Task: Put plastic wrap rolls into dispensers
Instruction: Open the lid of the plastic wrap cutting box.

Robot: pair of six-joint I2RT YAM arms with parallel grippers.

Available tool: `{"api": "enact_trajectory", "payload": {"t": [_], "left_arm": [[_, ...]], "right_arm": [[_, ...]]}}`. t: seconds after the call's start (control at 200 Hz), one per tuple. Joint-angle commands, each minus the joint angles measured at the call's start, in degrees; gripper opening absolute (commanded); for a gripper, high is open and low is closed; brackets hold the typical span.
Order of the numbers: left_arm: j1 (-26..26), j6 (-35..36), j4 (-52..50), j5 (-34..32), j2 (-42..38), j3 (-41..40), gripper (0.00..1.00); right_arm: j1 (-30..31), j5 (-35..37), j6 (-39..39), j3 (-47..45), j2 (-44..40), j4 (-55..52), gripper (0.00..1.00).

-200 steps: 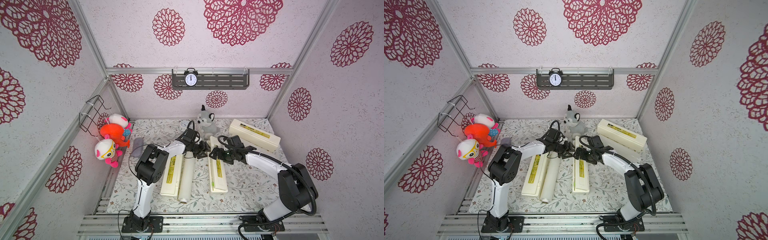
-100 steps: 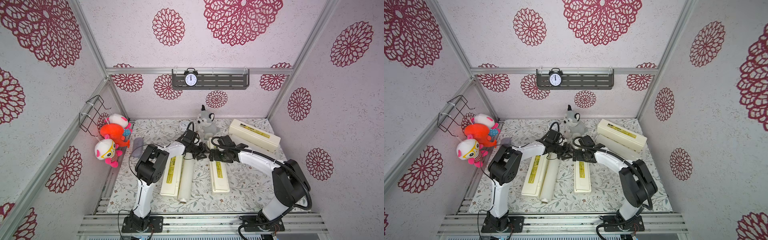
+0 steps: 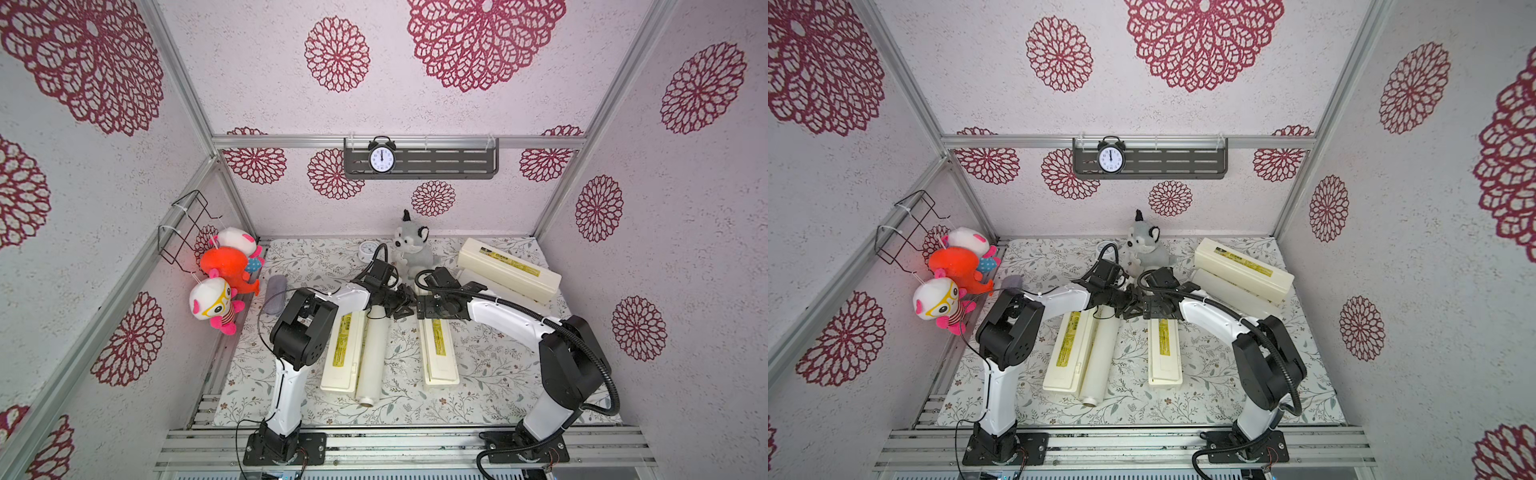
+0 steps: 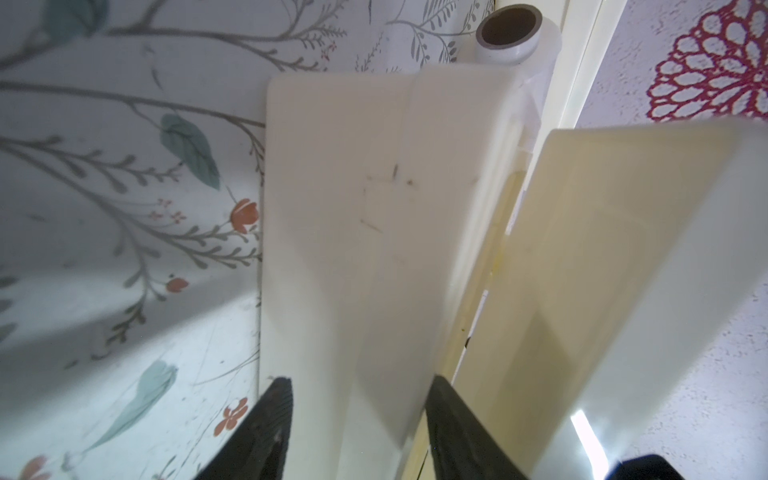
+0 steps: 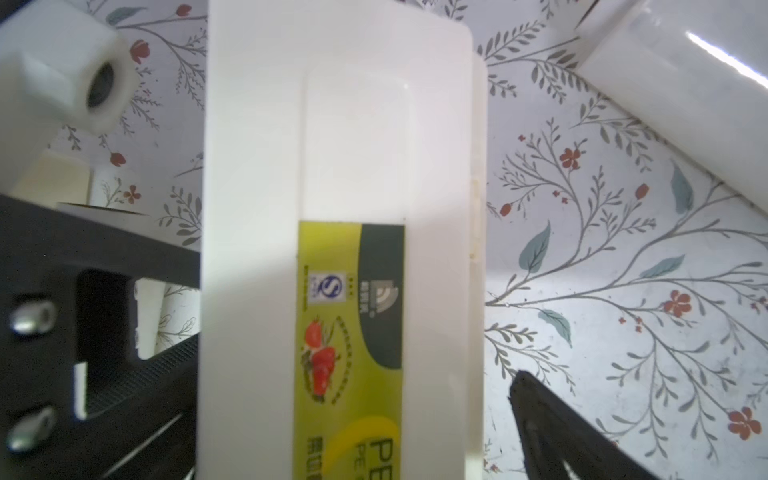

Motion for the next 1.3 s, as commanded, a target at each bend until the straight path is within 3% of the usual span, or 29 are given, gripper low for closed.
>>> {"api": "enact_trajectory", "payload": {"t": [0.0,0.195,0.746,1.296], "left_arm": [[0.0,0.7,-2.0,-1.0,1.4,-1.7,0.55],[0.2,0.8,-1.9,-1.3,1.1,-2.3,0.55],[0.8,0.4,-1.3,-1.0,0.9,-2.6,0.55],[1.0,1.2,-3.1,-1.8,-2.8,1.9,0.57]], "right_arm": [[-0.5,3.1,-0.7,2.3,-3.2,-0.8,0.99],[-0.8,3.5,-1.1,1.0,-3.9,-2.3,0.98],[-9.2,-3.4,-2.2,-7.5,-19.4,-2.0,0.98],[-9.8,-5.9,-2.5,-10.7,-24.2,0.1,0.95]]}}
